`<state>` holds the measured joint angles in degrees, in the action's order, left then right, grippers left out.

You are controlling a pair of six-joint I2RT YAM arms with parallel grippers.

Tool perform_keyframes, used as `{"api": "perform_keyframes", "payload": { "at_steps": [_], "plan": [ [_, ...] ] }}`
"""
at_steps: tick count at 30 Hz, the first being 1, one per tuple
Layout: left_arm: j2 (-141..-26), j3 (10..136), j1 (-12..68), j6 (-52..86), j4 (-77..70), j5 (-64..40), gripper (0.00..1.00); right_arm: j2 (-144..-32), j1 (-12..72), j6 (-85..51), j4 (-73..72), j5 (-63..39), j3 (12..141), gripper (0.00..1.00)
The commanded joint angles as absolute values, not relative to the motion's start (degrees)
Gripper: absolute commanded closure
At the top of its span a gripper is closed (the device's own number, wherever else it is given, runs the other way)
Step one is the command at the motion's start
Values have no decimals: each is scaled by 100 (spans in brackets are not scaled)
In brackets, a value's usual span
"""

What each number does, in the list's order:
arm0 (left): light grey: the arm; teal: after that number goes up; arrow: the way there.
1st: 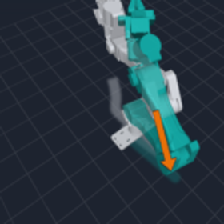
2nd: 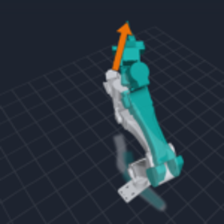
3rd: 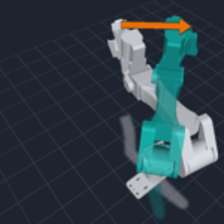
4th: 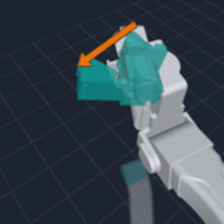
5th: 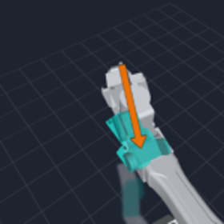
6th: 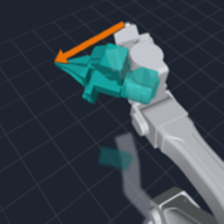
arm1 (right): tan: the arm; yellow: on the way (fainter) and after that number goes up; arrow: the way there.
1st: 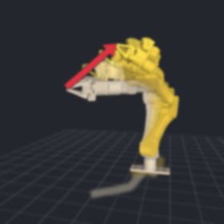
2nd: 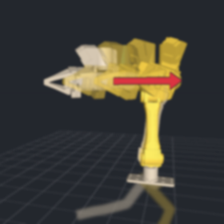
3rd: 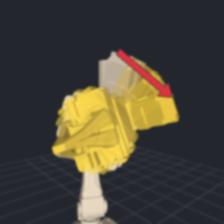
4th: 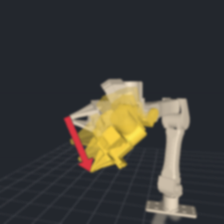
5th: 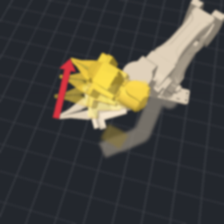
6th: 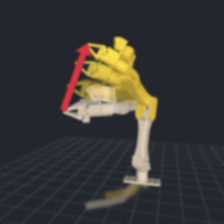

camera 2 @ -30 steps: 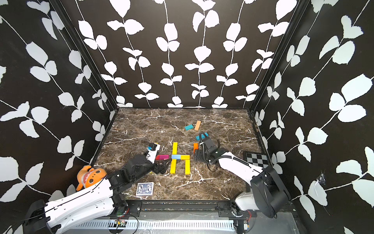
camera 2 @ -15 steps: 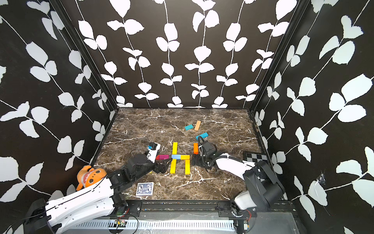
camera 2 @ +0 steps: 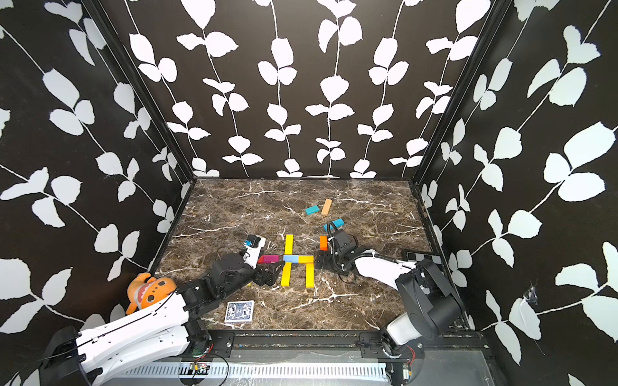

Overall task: Assemble the letter h with building blocks
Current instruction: Assemble the building block at the center of the board.

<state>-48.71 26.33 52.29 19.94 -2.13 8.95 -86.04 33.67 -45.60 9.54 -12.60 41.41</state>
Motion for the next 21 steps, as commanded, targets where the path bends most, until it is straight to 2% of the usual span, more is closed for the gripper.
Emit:
{"api": "perform_keyframes", "payload": {
  "at_steps": [1, 21],
  "plan": [
    [-4897, 2811, 5203, 2010, -376, 862, 1, -8745, 3316, -4529, 955, -1134, 4196, 13],
    [-5055, 2831, 5203, 2006, -430, 844, 1, -8713, 3238, -4397, 963, -1213, 4245, 13]
  ]
}}
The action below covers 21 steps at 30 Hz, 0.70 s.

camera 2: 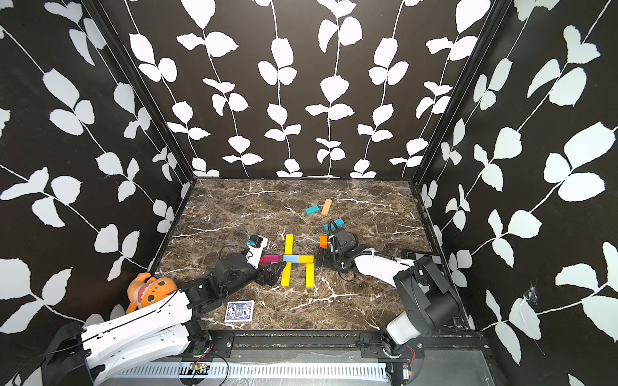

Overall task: Assemble the letter h with building blocks
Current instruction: Assemble the building block at the center of the board.

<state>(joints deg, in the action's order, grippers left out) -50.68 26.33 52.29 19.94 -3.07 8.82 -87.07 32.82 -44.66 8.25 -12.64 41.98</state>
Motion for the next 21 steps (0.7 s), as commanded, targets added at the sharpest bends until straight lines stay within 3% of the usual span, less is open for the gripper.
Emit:
{"api": "perform_keyframes", "payload": {
  "at_steps": [1, 10, 16, 21],
  "plan": [
    [-5061, 2832, 5203, 2004, -431, 844, 1, -8647, 3233, -4376, 996, -1229, 4245, 13],
    [-4975, 2980, 5203, 1916, -395, 805, 1, -7750, 3241, -3777, 1632, -950, 5048, 13],
    [-4985, 2990, 5203, 1925, -384, 750, 1, -8931, 3243, -3692, 1753, 467, 6353, 21],
    [-4781, 2965, 5204, 1981, -138, 680, 1, -10706, 3239, -3513, 2050, 1344, 8111, 26]
  ]
}}
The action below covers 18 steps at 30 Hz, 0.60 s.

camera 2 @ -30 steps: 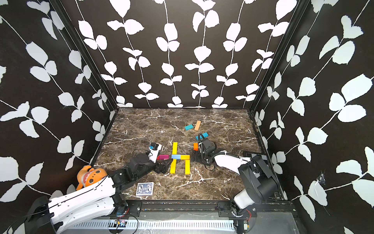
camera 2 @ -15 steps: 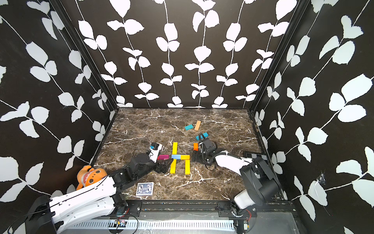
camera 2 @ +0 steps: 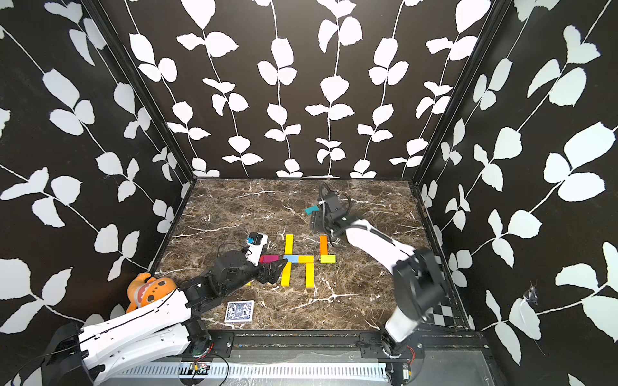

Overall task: Assemble the letter h with building blocks
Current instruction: Assemble the building block at the center of the board.

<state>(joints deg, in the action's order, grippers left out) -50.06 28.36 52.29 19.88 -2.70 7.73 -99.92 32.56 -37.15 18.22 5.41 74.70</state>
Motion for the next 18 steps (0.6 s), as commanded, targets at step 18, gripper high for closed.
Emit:
{"api": "perform_keyframes", "payload": {
  "at_steps": [18],
  "plan": [
    [-4020, 2816, 5202, 1986, 457, 828, 1, -13394, 3322, -2644, 2548, 1249, 11005, 13]
  ]
}}
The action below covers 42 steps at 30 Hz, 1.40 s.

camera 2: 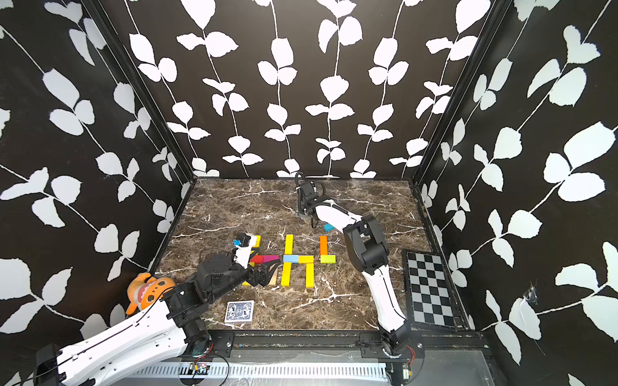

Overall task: Assemble the letter h with building blocks
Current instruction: Assemble the building block at the center of the board, then pick up the building block from the center of the board.

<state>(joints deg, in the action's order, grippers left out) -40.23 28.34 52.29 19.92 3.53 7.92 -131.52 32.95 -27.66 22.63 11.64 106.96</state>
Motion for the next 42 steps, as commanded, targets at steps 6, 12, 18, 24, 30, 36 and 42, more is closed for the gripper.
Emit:
{"api": "perform_keyframes", "payload": {
  "at_steps": [6, 12, 18, 24, 30, 36, 42],
  "plan": [
    [-4065, 2830, 5197, 1991, 456, 812, 1, -13781, 3322, -2645, 2804, 1406, 11438, 11],
    [-4046, 2857, 5199, 1961, 536, 852, 1, -14149, 3313, -2385, 3244, 1710, 11956, 8],
    [-4090, 2843, 5194, 1957, 519, 879, 1, -14544, 3235, -2295, 3626, 1467, 12528, 9],
    [-4131, 2835, 5203, 1967, 503, 905, 1, -14827, 3149, -2229, 4165, 1101, 12994, 12],
    [-4201, 2836, 5194, 1951, 455, 927, 1, -14823, 3164, -2266, 4160, 715, 12856, 14],
    [-4300, 2841, 5201, 1977, 405, 887, 1, -14803, 3172, -2522, 4290, 927, 12728, 14],
    [-4294, 2848, 5199, 2004, 404, 879, 1, -14795, 3165, -2863, 4177, 987, 12537, 24]
  ]
}}
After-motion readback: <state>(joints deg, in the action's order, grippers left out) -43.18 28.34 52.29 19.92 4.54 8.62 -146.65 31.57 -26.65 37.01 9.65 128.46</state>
